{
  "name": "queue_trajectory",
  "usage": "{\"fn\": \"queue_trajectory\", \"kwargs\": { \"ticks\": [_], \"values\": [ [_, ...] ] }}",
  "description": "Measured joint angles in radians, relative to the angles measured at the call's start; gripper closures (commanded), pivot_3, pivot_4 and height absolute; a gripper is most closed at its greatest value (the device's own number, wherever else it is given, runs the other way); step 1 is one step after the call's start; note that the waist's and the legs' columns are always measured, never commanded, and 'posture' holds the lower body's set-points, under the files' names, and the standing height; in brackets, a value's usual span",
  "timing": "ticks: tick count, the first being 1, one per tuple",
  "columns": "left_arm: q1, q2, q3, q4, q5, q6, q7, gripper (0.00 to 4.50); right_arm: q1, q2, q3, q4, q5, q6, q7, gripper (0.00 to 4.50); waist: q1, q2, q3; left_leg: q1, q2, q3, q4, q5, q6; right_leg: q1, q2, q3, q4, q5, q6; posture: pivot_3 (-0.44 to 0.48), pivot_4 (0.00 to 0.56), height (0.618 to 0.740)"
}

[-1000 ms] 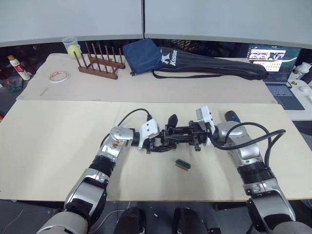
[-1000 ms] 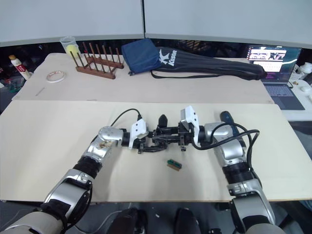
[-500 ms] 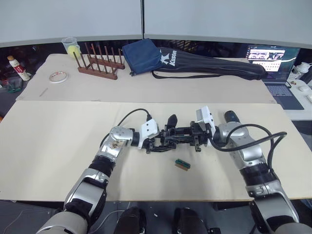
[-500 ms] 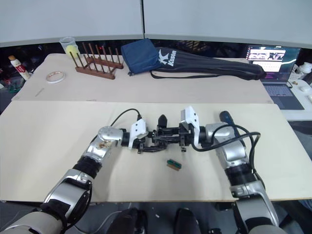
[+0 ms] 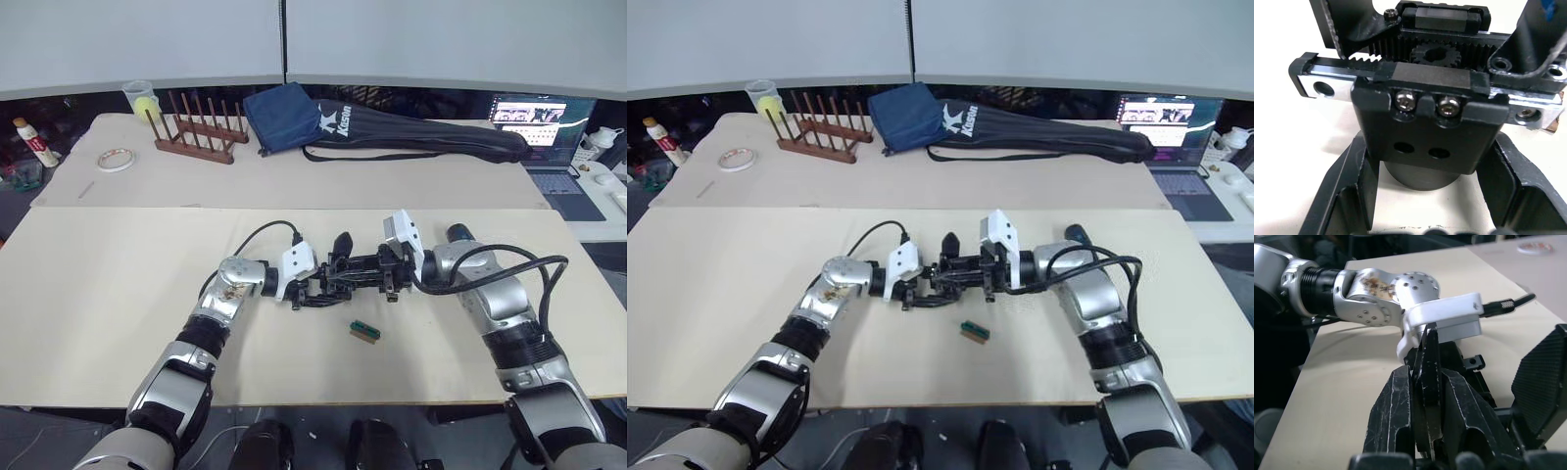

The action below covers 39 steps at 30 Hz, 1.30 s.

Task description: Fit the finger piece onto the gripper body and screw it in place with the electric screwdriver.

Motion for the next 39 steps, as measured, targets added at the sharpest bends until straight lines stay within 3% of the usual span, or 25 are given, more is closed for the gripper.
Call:
{"fn": "queue_trajectory", "kwargs": {
  "ticks": [4,14,39],
  "values": [
    [0.0,-0.002,0.0,0.0,0.002,-0.004,-0.006,2.22,-0.007,-0.012,0.006,-0.035,-0.001,0.055,-0.017,4.15,0.001,0.0,0.0,0.0,0.0,0.0,0.0,-0.001,0.001,0.0,0.0,0.0,-0.001,0.0,0.0,0.0,0.15,0.74],
    [0.0,-0.004,0.0,0.005,0.006,0.001,0.004,2.22,-0.092,-0.02,0.059,0.064,-0.04,0.0,0.06,4.15,0.0,-0.001,-0.004,0.0,0.0,0.0,0.0,-0.001,0.001,0.001,0.0,0.0,-0.001,0.0,0.0,0.0,0.15,0.74],
    [0.0,-0.005,-0.003,0.005,0.011,-0.008,0.003,2.22,-0.024,-0.022,0.028,0.019,-0.039,-0.066,0.044,4.15,0.002,-0.001,-0.006,0.0,0.0,0.0,-0.001,-0.001,0.002,0.0,0.0,0.0,-0.001,0.0,0.0,0.0,0.15,0.74]
  ]
}}
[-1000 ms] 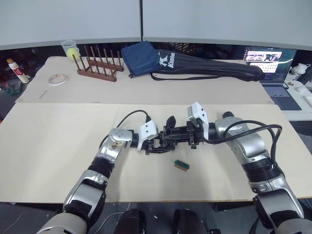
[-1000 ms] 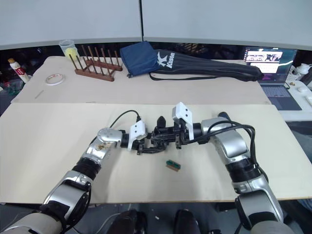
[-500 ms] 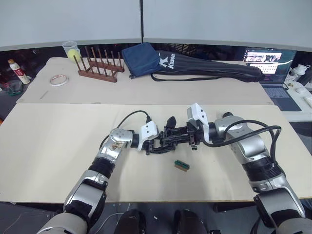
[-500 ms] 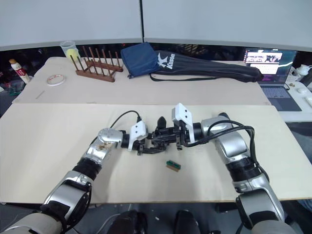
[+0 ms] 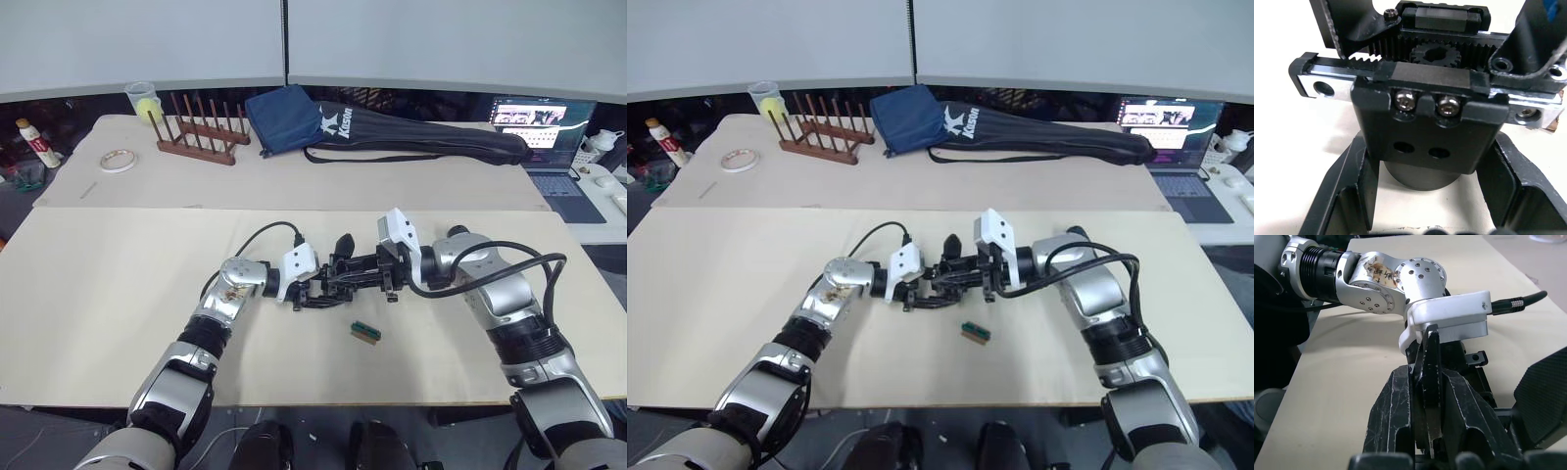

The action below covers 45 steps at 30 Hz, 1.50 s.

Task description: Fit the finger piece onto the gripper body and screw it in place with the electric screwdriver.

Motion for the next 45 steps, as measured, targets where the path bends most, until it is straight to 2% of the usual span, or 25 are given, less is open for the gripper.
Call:
{"fn": "queue_trajectory", "kwargs": {
  "ticks": [2,3,8,17,31,33,34,35,36,40,43,45],
  "values": [
    [0.0,0.001,0.0,0.0,0.0,0.0,0.0,2.22,0.005,0.013,-0.017,0.004,0.003,-0.011,-0.001,4.15,0.0,0.0,0.0,0.0,0.0,0.0,0.0,0.0,0.0,0.0,0.0,0.0,0.0,0.0,0.0,0.0,0.15,0.74],
    [0.0,0.001,0.001,0.0,0.0,0.0,-0.001,2.22,0.006,0.018,-0.023,0.006,0.004,-0.013,-0.002,3.12,-0.001,0.0,0.0,0.0,0.0,0.0,0.0,0.0,0.0,0.0,0.0,0.0,0.0,0.0,0.0,0.0,0.15,0.74],
    [-0.004,0.011,0.009,0.0,-0.004,-0.002,-0.013,2.22,0.041,0.028,-0.024,0.036,0.002,-0.012,0.008,1.47,-0.006,0.0,0.002,-0.004,0.0,0.001,0.0,0.001,-0.001,-0.004,0.0,0.0,0.001,0.0,0.0,0.0,0.15,0.74],
    [-0.012,0.001,0.01,0.016,-0.005,-0.004,-0.014,2.22,0.028,0.007,-0.061,-0.027,0.011,-0.008,-0.001,1.47,-0.005,0.0,0.002,-0.004,0.0,0.0,0.0,0.0,0.0,-0.004,0.0,0.0,0.001,0.0,0.0,0.0,0.15,0.74],
    [-0.02,-0.015,0.009,0.045,-0.001,-0.024,-0.009,2.22,0.105,-0.188,-0.199,-0.227,0.112,0.119,-0.001,1.47,0.008,0.0,0.002,-0.005,0.0,0.0,0.0,-0.002,0.004,-0.004,-0.001,0.0,0.0,0.0,0.0,0.0,0.15,0.74],
    [-0.021,-0.017,0.009,0.048,0.0,-0.019,-0.007,1.18,0.114,-0.231,-0.245,-0.267,0.131,0.157,-0.015,1.47,0.009,0.0,0.002,-0.005,0.0,0.0,0.0,-0.003,0.005,-0.004,-0.001,0.0,0.0,0.0,0.0,0.0,0.15,0.74],
    [-0.022,-0.017,0.007,0.05,0.003,-0.016,-0.004,0.98,0.121,-0.249,-0.263,-0.281,0.14,0.172,-0.024,1.47,0.01,0.0,0.002,-0.004,0.0,-0.001,0.0,-0.003,0.005,-0.004,-0.001,0.0,0.0,0.0,0.0,0.0,0.15,0.74],
    [-0.021,-0.014,0.006,0.056,0.01,-0.007,-0.003,0.51,0.133,-0.271,-0.277,-0.297,0.146,0.196,-0.038,1.47,0.011,0.0,0.002,-0.005,0.0,-0.001,0.0,-0.003,0.005,-0.004,-0.001,0.0,0.0,0.0,0.0,0.0,0.15,0.74],
    [-0.02,-0.009,0.006,0.055,0.012,0.003,-0.007,0.01,0.147,-0.292,-0.289,-0.306,0.151,0.229,-0.053,1.21,0.01,0.0,0.003,-0.005,0.0,-0.001,0.0,-0.003,0.006,-0.005,-0.001,0.0,0.0,0.0,0.0,0.0,0.15,0.74],
    [0.005,0.045,0.011,-0.01,0.006,0.046,-0.039,0.0,0.169,-0.383,-0.319,-0.358,0.195,0.394,-0.117,0.02,0.006,0.0,0.003,-0.005,0.0,0.0,0.0,-0.003,0.005,-0.006,-0.001,0.0,0.0,0.0,0.0,0.0,0.15,0.74],
    [0.068,0.125,0.024,-0.126,-0.025,0.106,-0.077,0.0,0.165,-0.484,-0.34,-0.396,0.207,0.519,-0.158,0.02,-0.002,0.0,0.003,-0.006,0.001,0.0,-0.001,-0.002,0.004,-0.008,-0.001,0.0,0.0,0.0,-0.001,0.0,0.15,0.74],
    [0.142,0.207,0.045,-0.266,-0.071,0.188,-0.117,0.0,0.148,-0.549,-0.337,-0.396,0.212,0.636,-0.197,0.02,-0.01,0.0,0.003,-0.007,0.001,0.0,-0.002,-0.001,0.002,-0.011,-0.001,0.001,0.001,0.0,-0.002,0.0,0.15,0.74]
  ]
}}
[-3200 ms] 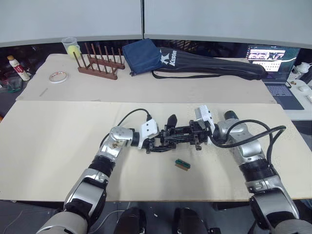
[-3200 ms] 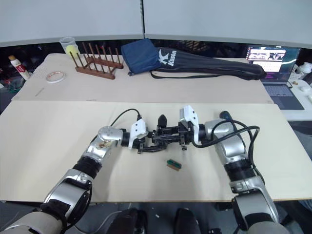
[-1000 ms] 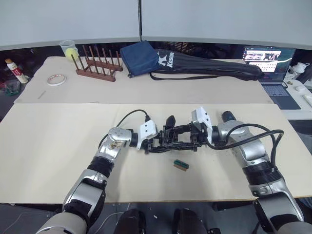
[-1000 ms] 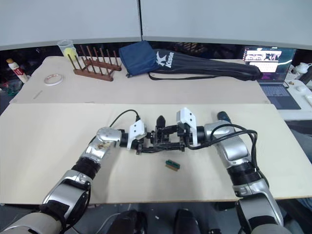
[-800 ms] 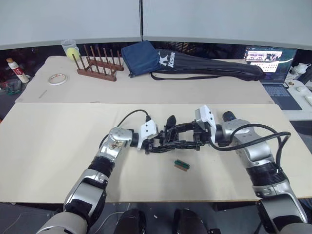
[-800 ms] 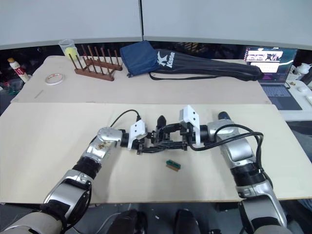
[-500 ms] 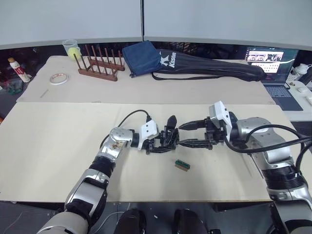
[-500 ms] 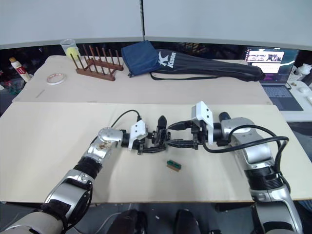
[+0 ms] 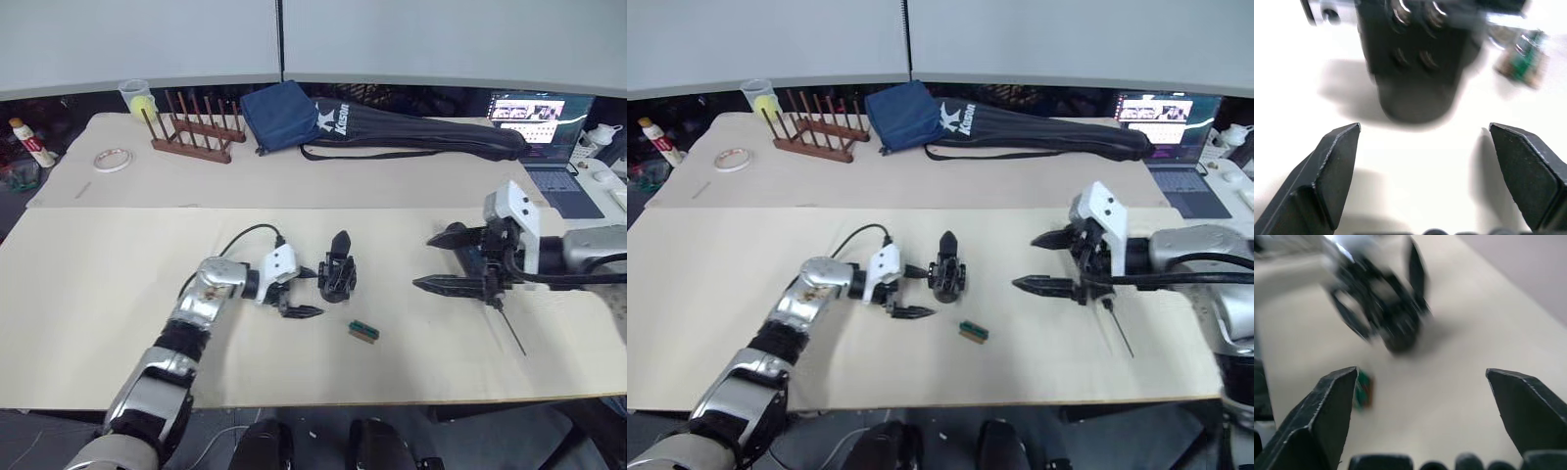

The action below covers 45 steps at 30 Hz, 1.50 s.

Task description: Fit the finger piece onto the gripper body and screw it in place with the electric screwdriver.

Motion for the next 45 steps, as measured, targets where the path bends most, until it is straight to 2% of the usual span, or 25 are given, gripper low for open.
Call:
{"fn": "queue_trajectory", "kwargs": {
  "ticks": [2,4,7,9,12,18,26,30,31,32,34,38,41,45],
  "values": [
    [0.058,0.082,0.026,-0.15,-0.059,0.104,-0.034,0.0,-0.022,-0.061,0.003,0.024,-0.004,0.104,-0.039,0.02,0.001,0.0,0.0,-0.001,0.0,0.0,0.0,0.002,-0.003,-0.002,0.0,0.0,0.001,0.0,0.0,0.0,0.15,0.74],
    [0.101,0.181,0.075,-0.351,-0.174,0.247,-0.074,0.0,-0.066,-0.106,0.029,0.085,-0.02,0.222,-0.082,0.02,0.004,0.0,0.001,-0.003,0.0,0.0,0.0,0.002,-0.004,-0.003,-0.001,0.0,0.0,-0.003,-0.005,0.0,0.15,0.74],
    [0.099,0.302,0.156,-0.542,-0.315,0.417,-0.096,0.0,-0.127,-0.149,0.105,0.198,-0.065,0.336,-0.133,0.02,0.007,0.0,0.001,-0.005,0.0,0.0,0.0,0.002,-0.004,-0.005,-0.001,0.001,-0.001,-0.004,-0.007,0.0,0.15,0.74],
    [0.045,0.349,0.216,-0.629,-0.402,0.521,-0.087,0.0,-0.187,-0.15,0.185,0.289,-0.118,0.356,-0.155,0.02,0.008,0.002,0.002,-0.005,-0.002,0.0,0.001,0.002,-0.004,-0.004,-0.001,0.002,-0.001,-0.004,-0.006,0.0,0.15,0.74],
    [-0.005,0.345,0.236,-0.7,-0.485,0.609,-0.045,0.0,-0.276,-0.096,0.282,0.403,-0.164,0.37,-0.165,0.02,0.003,0.002,0.002,-0.005,-0.002,0.001,0.001,0.003,-0.004,-0.003,0.0,0.002,-0.001,0.0,0.001,0.0,0.15,0.74],
    [-0.028,0.336,0.238,-0.777,-0.573,0.679,0.036,0.0,-0.434,0.05,0.396,0.666,-0.26,0.371,-0.199,0.02,0.0,0.002,0.003,-0.005,-0.002,0.001,-0.001,0.005,-0.008,-0.004,0.005,0.003,0.001,0.0,0.002,0.0,0.15,0.74],
    [-0.023,0.35,0.239,-0.833,-0.62,0.69,0.081,0.0,-0.488,0.182,0.477,0.875,-0.368,0.277,-0.207,0.02,0.003,0.002,0.003,-0.005,-0.002,0.001,0.0,0.006,-0.009,-0.003,0.005,0.003,0.001,0.0,0.002,0.0,0.15,0.74],
    [-0.023,0.351,0.238,-0.833,-0.62,0.688,0.095,0.0,-0.513,0.223,0.479,1.008,-0.421,0.179,-0.208,1.17,0.002,0.002,0.003,-0.005,-0.003,0.002,0.0,0.006,-0.009,-0.003,0.005,0.003,0.001,0.0,0.002,0.0,0.15,0.74],
    [-0.023,0.352,0.238,-0.833,-0.62,0.688,0.097,0.0,-0.523,0.228,0.479,1.034,-0.429,0.159,-0.202,1.28,0.001,0.002,0.003,-0.005,-0.003,0.002,0.0,0.006,-0.009,-0.003,0.005,0.003,0.001,0.0,0.002,0.0,0.15,0.74],
    [-0.023,0.352,0.238,-0.833,-0.62,0.687,0.098,0.0,-0.528,0.233,0.478,1.052,-0.439,0.144,-0.195,1.83,0.001,0.002,0.003,-0.004,-0.003,0.002,0.0,0.006,-0.009,-0.003,0.005,0.003,0.001,0.0,0.002,0.0,0.15,0.74],
    [-0.023,0.354,0.238,-0.833,-0.62,0.686,0.1,0.0,-0.53,0.238,0.478,1.08,-0.461,0.107,-0.173,2.51,0.001,0.002,0.003,-0.004,-0.003,0.002,0.0,0.006,-0.009,-0.002,0.005,0.002,0.001,0.0,0.002,0.0,0.15,0.74],
    [-0.023,0.365,0.237,-0.834,-0.62,0.686,0.099,0.0,-0.516,0.226,0.489,1.093,-0.505,0.012,-0.093,2.56,0.002,0.002,0.003,-0.002,-0.003,0.002,0.0,0.006,-0.009,-0.001,0.006,0.002,0.001,0.0,0.002,0.0,0.15,0.74],
    [-0.023,0.374,0.237,-0.832,-0.62,0.683,0.095,0.0,-0.47,0.183,0.507,1.037,-0.525,-0.062,0.009,2.56,0.004,0.003,0.003,-0.003,-0.002,0.002,0.0,0.006,-0.01,-0.001,0.006,0.002,0.001,0.0,0.002,0.0,0.15,0.74],
    [-0.024,0.382,0.228,-0.828,-0.618,0.66,0.074,0.0,-0.35,0.047,0.512,0.82,-0.522,-0.163,0.199,2.56,0.006,0.009,0.007,-0.003,-0.003,0.002,0.0,0.006,-0.009,-0.002,0.005,0.003,0.001,-0.001,0.003,0.0,0.15,0.74]
  ]
}}
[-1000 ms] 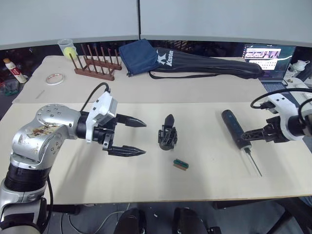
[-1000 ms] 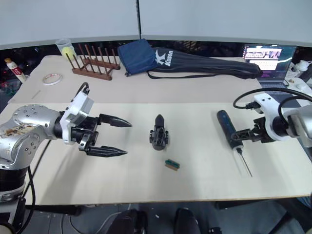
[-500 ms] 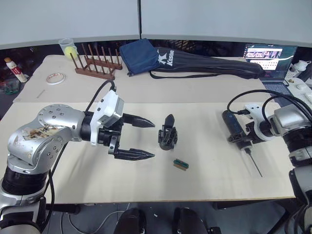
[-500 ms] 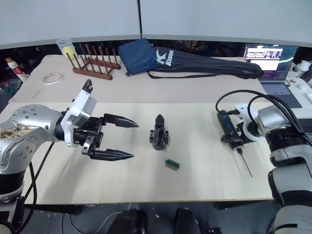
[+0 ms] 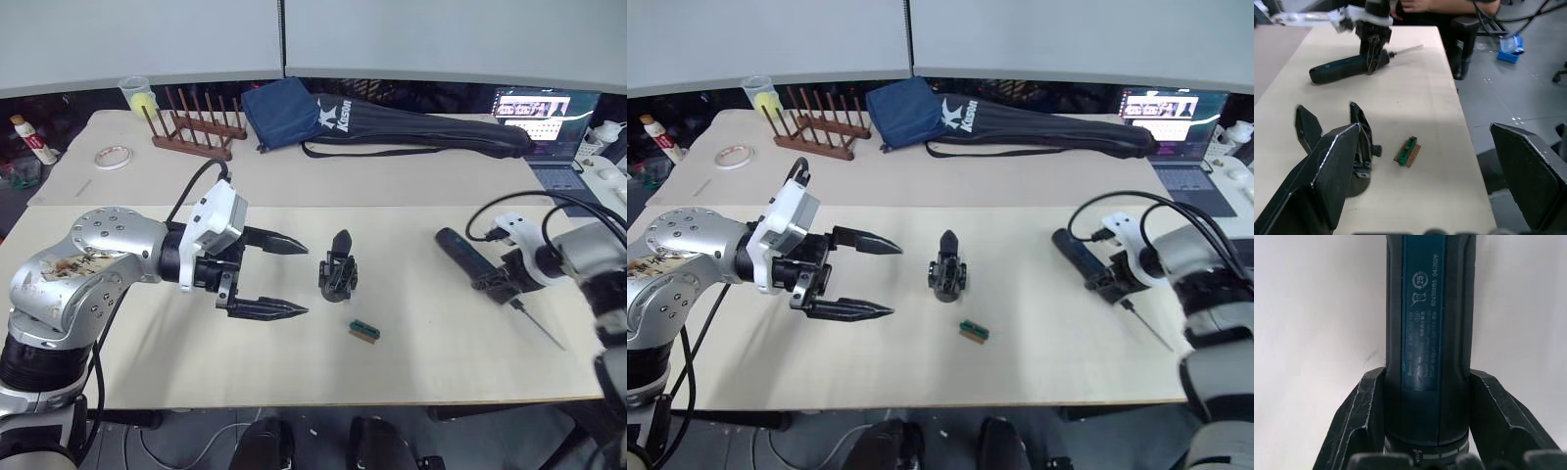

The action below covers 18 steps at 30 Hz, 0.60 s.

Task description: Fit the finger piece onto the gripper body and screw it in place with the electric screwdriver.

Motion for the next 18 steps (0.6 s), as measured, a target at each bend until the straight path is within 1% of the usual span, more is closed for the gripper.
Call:
{"fn": "queue_trajectory", "kwargs": {
  "ticks": [2,4,6,8,10,14,18],
  "values": [
    [-0.004,0.001,-0.016,0.003,0.002,-0.017,-0.015,0.0,0.064,-0.058,-0.006,-0.105,-0.004,-0.086,0.055,2.56,-0.003,0.0,0.0,0.001,0.0,0.0,0.0,0.0,0.0,0.0,0.0,0.0,0.0,0.0,0.0,0.0,0.15,0.74],
    [-0.007,0.0,-0.033,0.009,0.01,-0.027,-0.028,0.0,0.126,-0.079,-0.013,-0.16,-0.014,-0.171,0.072,2.56,-0.004,0.0,0.0,0.002,0.0,0.0,0.0,0.0,-0.001,0.001,0.001,0.0,0.001,0.0,0.0,0.0,0.15,0.74],
    [-0.013,-0.001,-0.045,0.012,0.016,-0.042,-0.037,0.0,0.174,-0.076,-0.013,-0.173,-0.026,-0.217,0.068,2.56,-0.005,0.0,0.0,0.003,0.0,0.001,0.0,0.001,-0.001,0.002,0.001,0.001,0.002,0.0,0.0,0.0,0.15,0.74],
    [-0.025,-0.002,-0.055,0.017,0.021,-0.047,-0.042,0.0,0.19,-0.075,-0.017,-0.172,-0.05,-0.292,0.059,2.56,-0.006,0.0,0.0,0.004,0.0,0.001,0.0,0.001,-0.001,0.002,0.001,0.001,0.002,0.0,0.0,0.0,0.15,0.74],
    [-0.031,-0.003,-0.06,0.02,0.021,-0.054,-0.047,0.0,0.197,-0.075,-0.024,-0.169,-0.067,-0.33,0.055,1.48,-0.006,0.0,0.0,0.004,0.0,0.001,0.0,0.001,-0.001,0.002,0.001,0.001,0.002,-0.001,-0.001,0.0,0.15,0.74],
    [-0.031,-0.003,-0.07,0.02,0.021,-0.058,-0.047,0.0,0.192,-0.076,-0.032,-0.166,-0.094,-0.324,0.076,0.15,-0.005,0.0,0.0,0.004,0.001,0.001,0.0,0.001,-0.001,0.002,0.001,0.001,0.002,-0.001,-0.001,0.0,0.15,0.74],
    [-0.03,-0.003,-0.07,0.02,0.021,-0.06,-0.047,0.0,0.167,-0.114,-0.024,-0.171,-0.139,-0.261,0.153,0.15,-0.001,0.001,0.001,0.004,0.001,0.001,0.001,0.001,-0.001,0.003,0.001,0.001,0.002,-0.001,-0.001,0.0,0.15,0.74]
  ]
}}
